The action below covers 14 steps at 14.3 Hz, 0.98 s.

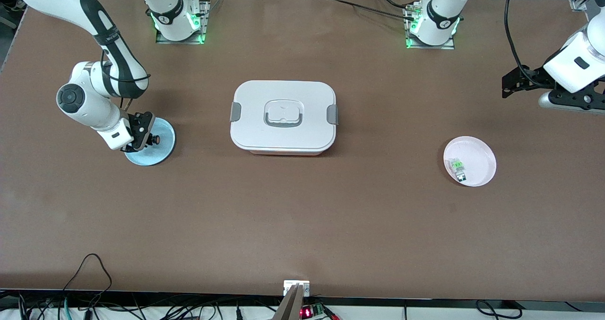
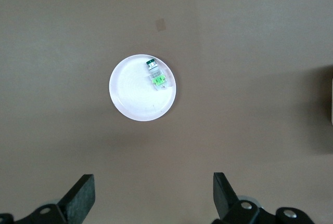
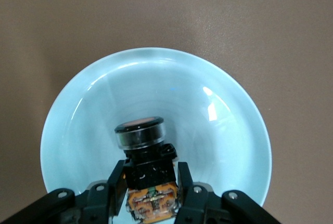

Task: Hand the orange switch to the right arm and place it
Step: 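Lower the orange switch onto the blue plate with the right gripper, then open the right gripper and raise it away from the blue plate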

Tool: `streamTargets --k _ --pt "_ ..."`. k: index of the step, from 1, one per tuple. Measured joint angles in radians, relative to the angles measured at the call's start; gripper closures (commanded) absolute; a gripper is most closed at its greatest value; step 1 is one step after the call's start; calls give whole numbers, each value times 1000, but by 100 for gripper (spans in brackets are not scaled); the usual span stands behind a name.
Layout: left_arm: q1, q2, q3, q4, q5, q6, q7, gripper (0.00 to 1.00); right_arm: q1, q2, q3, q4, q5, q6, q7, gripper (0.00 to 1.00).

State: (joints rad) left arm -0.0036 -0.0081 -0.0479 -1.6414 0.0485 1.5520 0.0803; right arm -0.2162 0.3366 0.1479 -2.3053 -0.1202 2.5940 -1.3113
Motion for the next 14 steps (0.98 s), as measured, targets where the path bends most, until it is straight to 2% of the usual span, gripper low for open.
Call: streamTargets --k 1,2,4,5,11,14 --pt "0 0 -5 1 0 -8 -2 0 0 1 0 0 0 4 0 73" --pt "-1 0 -13 2 0 -16 -9 0 0 2 0 0 0 7 0 65" --pt "-2 0 -25 5 0 -23 -24 0 0 3 0 0 0 9 0 38" --pt "-2 0 -28 6 0 -24 -28 0 0 4 0 0 0 9 0 1" --pt "-1 0 -28 12 0 -25 -32 0 -2 -15 0 12 1 -48 120 0" --pt "-1 1 -29 12 0 -13 -32 0 -2 -50 6 63 48 -120 165 0"
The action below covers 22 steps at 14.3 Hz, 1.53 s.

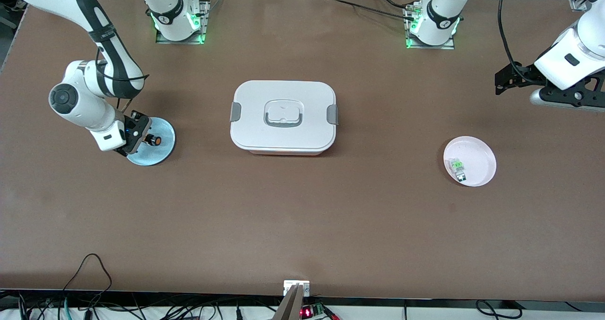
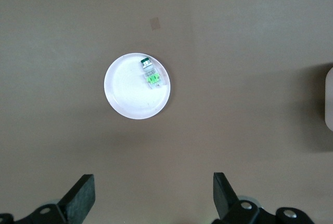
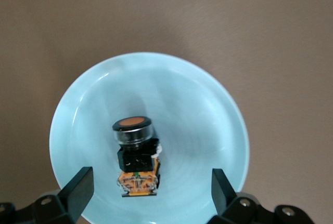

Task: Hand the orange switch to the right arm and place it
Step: 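Open the right gripper and raise it away from the blue plate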

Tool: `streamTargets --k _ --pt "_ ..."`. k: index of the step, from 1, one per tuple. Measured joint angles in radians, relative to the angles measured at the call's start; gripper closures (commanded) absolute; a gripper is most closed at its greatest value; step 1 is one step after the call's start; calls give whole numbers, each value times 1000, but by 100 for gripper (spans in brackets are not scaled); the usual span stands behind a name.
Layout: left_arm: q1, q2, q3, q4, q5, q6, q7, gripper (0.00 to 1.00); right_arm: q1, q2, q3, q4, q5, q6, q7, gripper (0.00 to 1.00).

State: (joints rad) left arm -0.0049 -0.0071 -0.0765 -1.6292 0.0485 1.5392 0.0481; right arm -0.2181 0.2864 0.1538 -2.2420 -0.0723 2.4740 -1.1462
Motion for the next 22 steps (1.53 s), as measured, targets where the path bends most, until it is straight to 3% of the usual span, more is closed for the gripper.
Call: streamTargets --k 3,9,14,18,20,22 --pt "0 8 0 0 0 12 0 0 0 -27 2 127 77 -152 45 0" --pt "1 15 0 0 0 17 -1 0 1 -50 28 387 91 -401 294 0" --pt "1 15 0 0 0 18 -2 0 21 -68 89 591 92 -628 727 0" --pt "5 15 4 0 0 18 -3 0 67 -90 93 688 83 -773 1099 0" --pt "5 15 5 0 0 18 -3 0 71 -121 71 712 51 -829 1175 0" --pt "6 15 8 0 0 18 -3 0 89 -155 -30 713 43 -864 1183 0"
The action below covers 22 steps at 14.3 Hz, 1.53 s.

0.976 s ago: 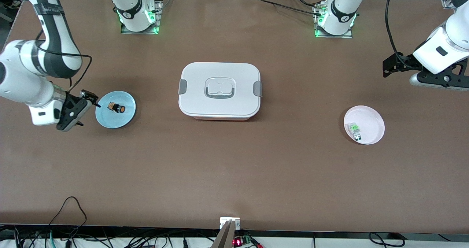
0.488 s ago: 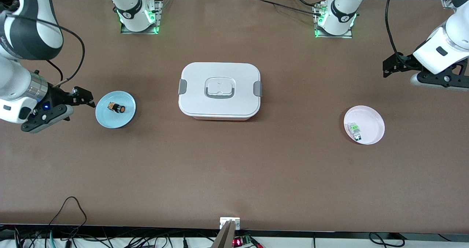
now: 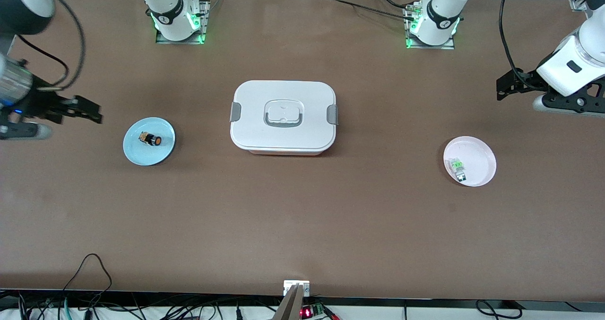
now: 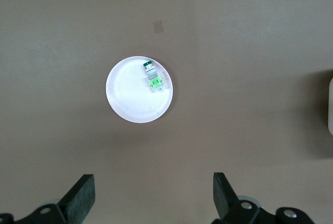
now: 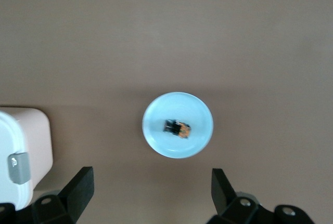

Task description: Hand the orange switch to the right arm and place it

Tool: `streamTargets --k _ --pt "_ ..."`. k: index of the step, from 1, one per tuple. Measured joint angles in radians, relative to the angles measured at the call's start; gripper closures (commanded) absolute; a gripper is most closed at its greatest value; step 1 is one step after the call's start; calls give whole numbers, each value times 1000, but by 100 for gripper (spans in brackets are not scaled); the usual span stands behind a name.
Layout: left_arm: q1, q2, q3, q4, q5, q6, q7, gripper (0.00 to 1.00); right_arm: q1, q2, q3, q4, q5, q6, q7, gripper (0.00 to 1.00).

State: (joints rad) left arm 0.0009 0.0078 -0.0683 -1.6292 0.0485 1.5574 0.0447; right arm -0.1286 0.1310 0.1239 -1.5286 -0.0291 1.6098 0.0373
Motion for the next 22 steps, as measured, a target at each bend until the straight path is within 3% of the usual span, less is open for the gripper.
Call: streamTargets --k 2,5,9,16,22 --pt "1 0 2 0 0 0 0 0 42 -22 -133 0 0 -23 -14 0" --pt "0 0 -2 0 0 0 0 0 59 -42 -207 0 0 -71 -37 0" --pt "-2 0 -5 0 0 1 0 0 67 -75 -224 -18 -16 -78 -38 0" --pt "-4 0 -11 0 0 2 0 0 79 -264 -224 -215 -20 -33 -54 0" --pt "-10 0 -30 9 0 3 -18 0 86 -247 -224 -214 -16 -12 -54 0"
